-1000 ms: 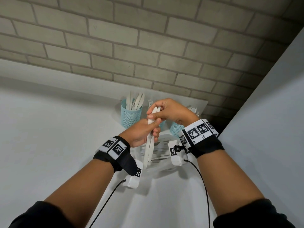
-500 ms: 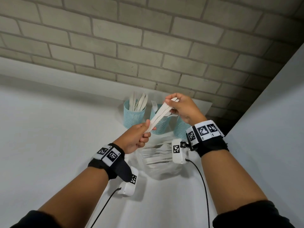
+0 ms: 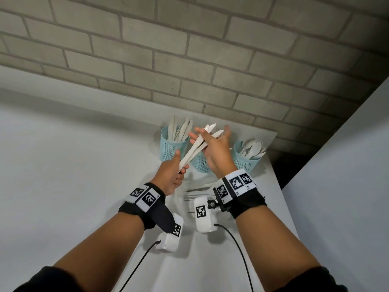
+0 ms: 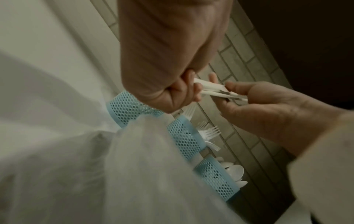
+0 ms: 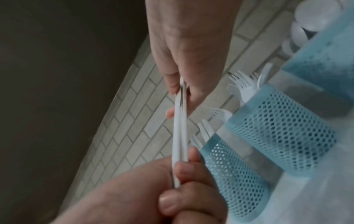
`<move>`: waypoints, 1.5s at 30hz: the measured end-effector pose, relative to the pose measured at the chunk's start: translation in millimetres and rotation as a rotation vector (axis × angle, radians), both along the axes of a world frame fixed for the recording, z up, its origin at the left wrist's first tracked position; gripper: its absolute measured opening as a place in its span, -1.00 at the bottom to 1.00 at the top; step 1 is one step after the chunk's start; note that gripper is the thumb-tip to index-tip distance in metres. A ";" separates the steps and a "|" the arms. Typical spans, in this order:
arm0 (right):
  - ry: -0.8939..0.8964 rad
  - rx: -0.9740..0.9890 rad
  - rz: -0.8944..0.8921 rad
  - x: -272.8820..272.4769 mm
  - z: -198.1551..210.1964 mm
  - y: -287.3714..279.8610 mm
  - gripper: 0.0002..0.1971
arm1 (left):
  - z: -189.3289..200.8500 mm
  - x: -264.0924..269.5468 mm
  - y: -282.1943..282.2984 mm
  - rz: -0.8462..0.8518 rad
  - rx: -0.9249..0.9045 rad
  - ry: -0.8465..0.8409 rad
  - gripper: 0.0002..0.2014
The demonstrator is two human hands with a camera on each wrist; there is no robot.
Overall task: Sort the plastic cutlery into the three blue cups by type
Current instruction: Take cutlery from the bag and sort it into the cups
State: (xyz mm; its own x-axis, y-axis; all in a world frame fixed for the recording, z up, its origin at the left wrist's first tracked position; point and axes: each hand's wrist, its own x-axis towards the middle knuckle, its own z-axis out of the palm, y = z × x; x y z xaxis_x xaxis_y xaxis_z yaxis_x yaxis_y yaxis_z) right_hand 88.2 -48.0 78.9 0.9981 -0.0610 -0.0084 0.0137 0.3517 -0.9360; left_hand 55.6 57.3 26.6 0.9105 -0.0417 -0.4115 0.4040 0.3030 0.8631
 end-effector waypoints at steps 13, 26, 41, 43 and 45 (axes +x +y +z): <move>-0.134 -0.429 -0.292 56.5 12.4 -1.9 -0.85 | -9.9 3.9 16.5 -0.267 0.867 -0.167 -0.49; -0.242 -0.808 -0.165 75.2 -21.6 29.7 -0.50 | -16.0 3.7 16.1 -0.617 1.072 -0.291 -0.64; -0.125 -0.902 0.023 25.6 30.1 -38.2 -0.73 | -17.0 -6.5 -4.2 -0.465 1.295 -0.492 -0.78; 0.016 -1.038 0.223 9.0 31.9 -54.5 -0.72 | -17.4 -9.1 -14.4 -0.509 1.291 -0.550 -0.80; 0.095 -1.257 0.373 -4.9 29.6 -67.7 -0.78 | -18.9 -11.1 -23.9 -0.602 1.327 -0.576 -0.76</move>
State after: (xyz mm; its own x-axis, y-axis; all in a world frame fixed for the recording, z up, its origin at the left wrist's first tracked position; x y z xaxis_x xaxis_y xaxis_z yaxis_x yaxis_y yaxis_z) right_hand 83.3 -115.7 108.5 0.9552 0.1990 -0.2192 0.0222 -0.7864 -0.6173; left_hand 44.5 33.4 7.7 0.9356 -0.3472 -0.0641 -0.2841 -0.8483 0.4469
